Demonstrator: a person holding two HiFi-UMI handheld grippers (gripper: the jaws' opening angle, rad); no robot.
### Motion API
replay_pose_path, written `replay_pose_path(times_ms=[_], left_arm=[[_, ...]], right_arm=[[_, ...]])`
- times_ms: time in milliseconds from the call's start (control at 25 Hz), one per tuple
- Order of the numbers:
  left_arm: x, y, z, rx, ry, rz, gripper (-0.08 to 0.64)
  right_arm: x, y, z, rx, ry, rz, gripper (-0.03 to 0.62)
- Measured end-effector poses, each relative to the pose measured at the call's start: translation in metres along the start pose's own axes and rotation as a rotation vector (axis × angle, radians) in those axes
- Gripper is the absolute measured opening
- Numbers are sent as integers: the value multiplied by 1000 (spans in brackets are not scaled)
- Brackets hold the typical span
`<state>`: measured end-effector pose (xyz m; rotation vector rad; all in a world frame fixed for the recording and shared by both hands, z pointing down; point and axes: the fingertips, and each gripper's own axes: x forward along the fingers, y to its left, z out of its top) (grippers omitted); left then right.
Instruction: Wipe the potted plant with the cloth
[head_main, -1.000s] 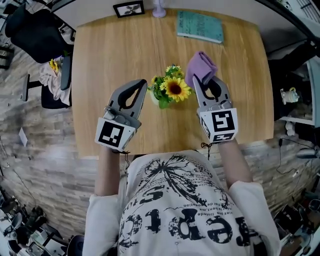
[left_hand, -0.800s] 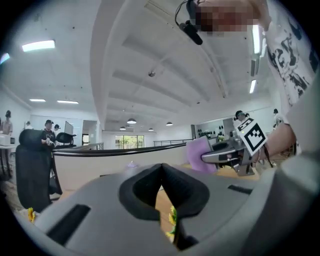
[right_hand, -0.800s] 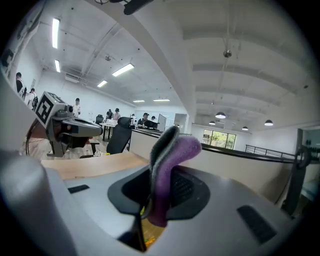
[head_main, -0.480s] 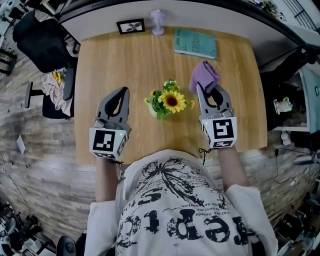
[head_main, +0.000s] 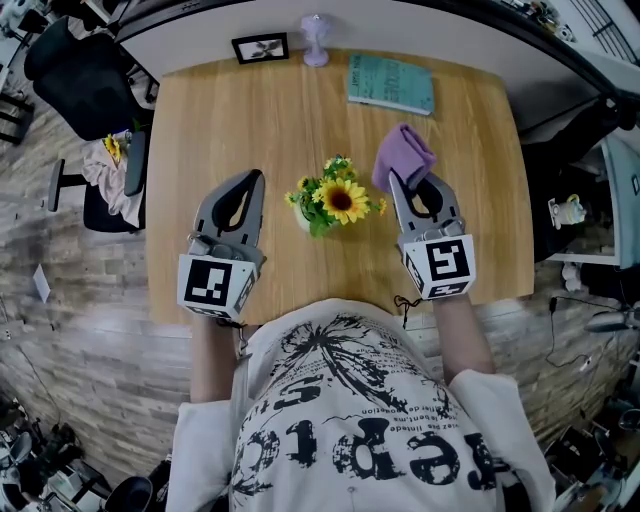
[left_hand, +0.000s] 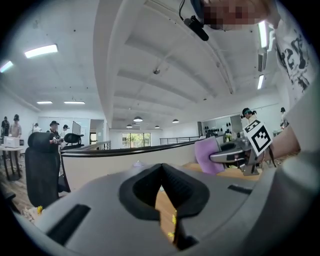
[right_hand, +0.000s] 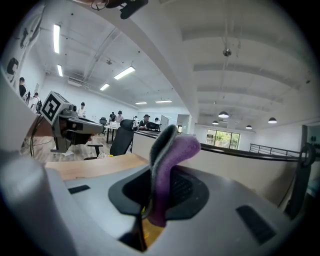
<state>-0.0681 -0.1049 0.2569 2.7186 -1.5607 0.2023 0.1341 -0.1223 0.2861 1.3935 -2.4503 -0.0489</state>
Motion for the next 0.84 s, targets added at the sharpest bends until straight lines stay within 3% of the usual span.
replay_pose_path(times_ms=[840], left_arm=[[5, -8, -4, -8, 41, -1, 3]], right_arm=[[-2, 2, -7, 13, 24, 0, 61]])
